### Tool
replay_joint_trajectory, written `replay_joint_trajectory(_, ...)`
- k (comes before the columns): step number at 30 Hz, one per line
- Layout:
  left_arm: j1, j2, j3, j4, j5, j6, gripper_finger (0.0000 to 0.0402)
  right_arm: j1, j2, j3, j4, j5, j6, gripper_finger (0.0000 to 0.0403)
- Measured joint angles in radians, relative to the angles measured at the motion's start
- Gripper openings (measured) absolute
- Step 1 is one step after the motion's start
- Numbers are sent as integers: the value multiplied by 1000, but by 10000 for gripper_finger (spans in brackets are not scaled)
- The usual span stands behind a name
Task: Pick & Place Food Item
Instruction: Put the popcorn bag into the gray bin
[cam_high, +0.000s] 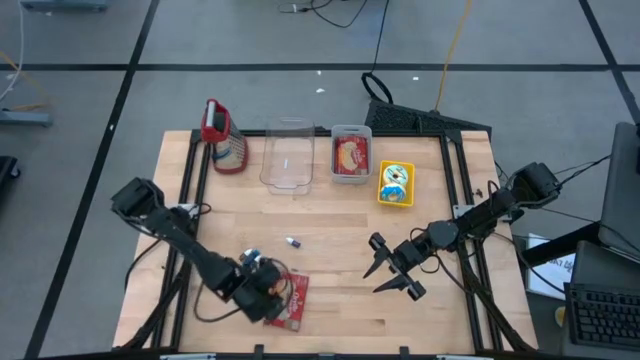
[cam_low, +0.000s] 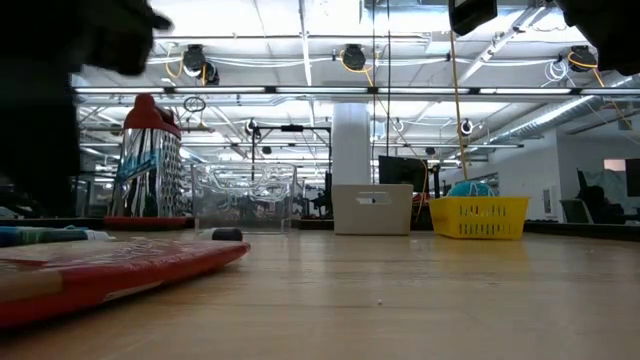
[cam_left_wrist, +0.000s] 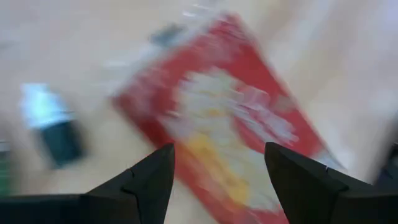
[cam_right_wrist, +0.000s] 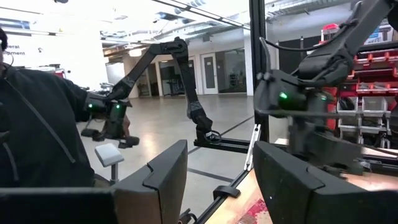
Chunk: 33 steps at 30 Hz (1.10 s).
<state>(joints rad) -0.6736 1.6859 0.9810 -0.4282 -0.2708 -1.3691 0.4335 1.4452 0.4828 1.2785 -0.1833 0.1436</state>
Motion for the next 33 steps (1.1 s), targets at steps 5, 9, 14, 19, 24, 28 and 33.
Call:
replay_joint_trajectory(5, 96, 3, -32, 34, 53, -23, 253, 0, 0, 0, 0, 0, 0, 171)
replay_joint_trajectory(9, 147, 3, -64, 42, 91, -24, 253, 0, 0, 0, 0, 0, 2, 171)
replay_joint_trajectory(14, 170, 3, -92, 42, 109, -21, 253, 0, 0, 0, 0, 0, 9, 171)
replay_joint_trajectory(19, 169, 2, -107, 48, 98, -21, 253, 0, 0, 0, -1, 0, 9, 171)
replay_joint_trajectory(24, 169, 3, -108, 72, 91, 16, 253, 0, 0, 0, -4, 0, 2, 171)
replay_joint_trajectory(28, 169, 4, -110, 146, 91, 44, 253, 0, 0, 0, -4, 0, 2, 171)
replay_joint_trajectory(33, 169, 3, -109, 173, 113, 70, 253, 0, 0, 0, -4, 0, 2, 171)
